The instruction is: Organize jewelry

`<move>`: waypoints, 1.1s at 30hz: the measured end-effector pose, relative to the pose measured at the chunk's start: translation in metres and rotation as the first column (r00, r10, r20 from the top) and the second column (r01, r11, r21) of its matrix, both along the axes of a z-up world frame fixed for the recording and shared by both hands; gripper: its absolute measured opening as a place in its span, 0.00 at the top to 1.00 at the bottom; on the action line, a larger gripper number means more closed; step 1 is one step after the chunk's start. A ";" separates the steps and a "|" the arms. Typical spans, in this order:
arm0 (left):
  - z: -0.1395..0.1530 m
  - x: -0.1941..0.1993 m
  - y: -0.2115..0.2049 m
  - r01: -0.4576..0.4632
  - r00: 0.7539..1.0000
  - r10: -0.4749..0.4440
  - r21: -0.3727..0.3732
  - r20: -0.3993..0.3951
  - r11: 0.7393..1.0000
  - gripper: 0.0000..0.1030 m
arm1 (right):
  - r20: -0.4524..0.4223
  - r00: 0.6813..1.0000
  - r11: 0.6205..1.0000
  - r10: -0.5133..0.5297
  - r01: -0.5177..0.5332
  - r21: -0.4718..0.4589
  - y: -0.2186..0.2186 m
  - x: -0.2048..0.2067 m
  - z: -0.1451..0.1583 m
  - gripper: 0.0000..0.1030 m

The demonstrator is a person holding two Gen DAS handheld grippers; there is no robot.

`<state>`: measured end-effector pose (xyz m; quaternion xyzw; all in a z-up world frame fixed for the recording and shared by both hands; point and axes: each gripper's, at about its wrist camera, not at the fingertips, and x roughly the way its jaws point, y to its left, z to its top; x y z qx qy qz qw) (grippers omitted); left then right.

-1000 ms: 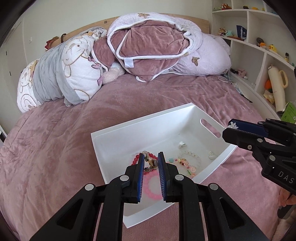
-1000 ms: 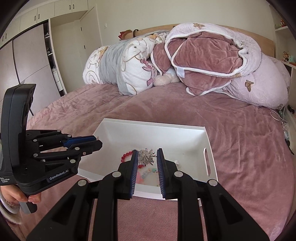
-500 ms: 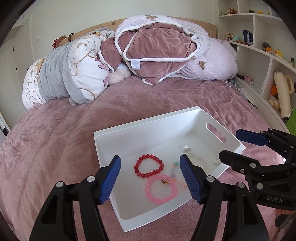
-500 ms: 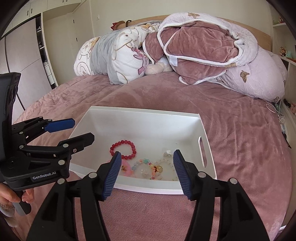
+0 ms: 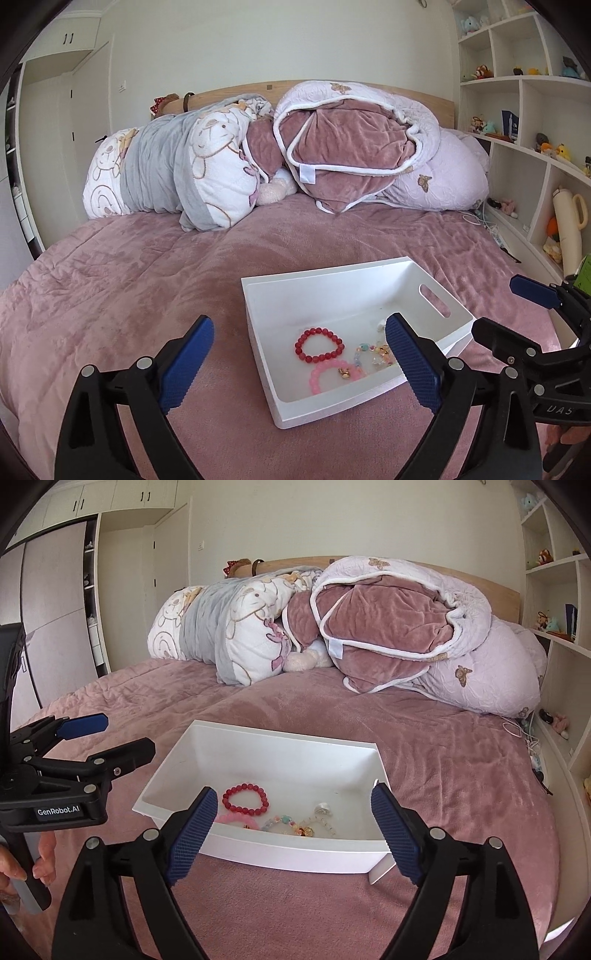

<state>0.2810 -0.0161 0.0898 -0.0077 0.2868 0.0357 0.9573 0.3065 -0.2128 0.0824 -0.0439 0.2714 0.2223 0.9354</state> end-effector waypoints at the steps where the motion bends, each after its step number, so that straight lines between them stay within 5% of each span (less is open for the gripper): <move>1: 0.000 -0.005 0.001 -0.005 1.000 0.005 -0.004 0.014 1.000 0.08 | 0.008 1.000 1.000 -0.006 0.006 0.011 -0.002 -0.004 -0.001 0.18; 6: -0.010 -0.027 -0.001 -0.033 0.997 0.031 0.023 0.064 0.999 0.05 | 0.021 1.000 0.999 -0.020 0.019 0.043 -0.011 -0.018 -0.012 0.17; 12: -0.036 -0.035 0.003 -0.023 0.999 0.024 -0.036 0.029 0.999 0.04 | -0.011 1.000 0.999 -0.016 0.017 0.036 -0.017 -0.025 -0.034 0.17; 18: -0.057 -0.035 0.003 -0.038 0.999 0.038 0.004 -0.011 0.999 0.04 | -0.030 0.999 1.000 -0.015 0.016 0.014 -0.020 -0.028 -0.049 0.17; 33: -0.063 -0.031 0.001 -0.053 0.998 0.054 0.070 -0.023 0.996 0.04 | -0.037 0.999 1.000 -0.009 0.010 0.010 -0.016 -0.025 -0.052 0.17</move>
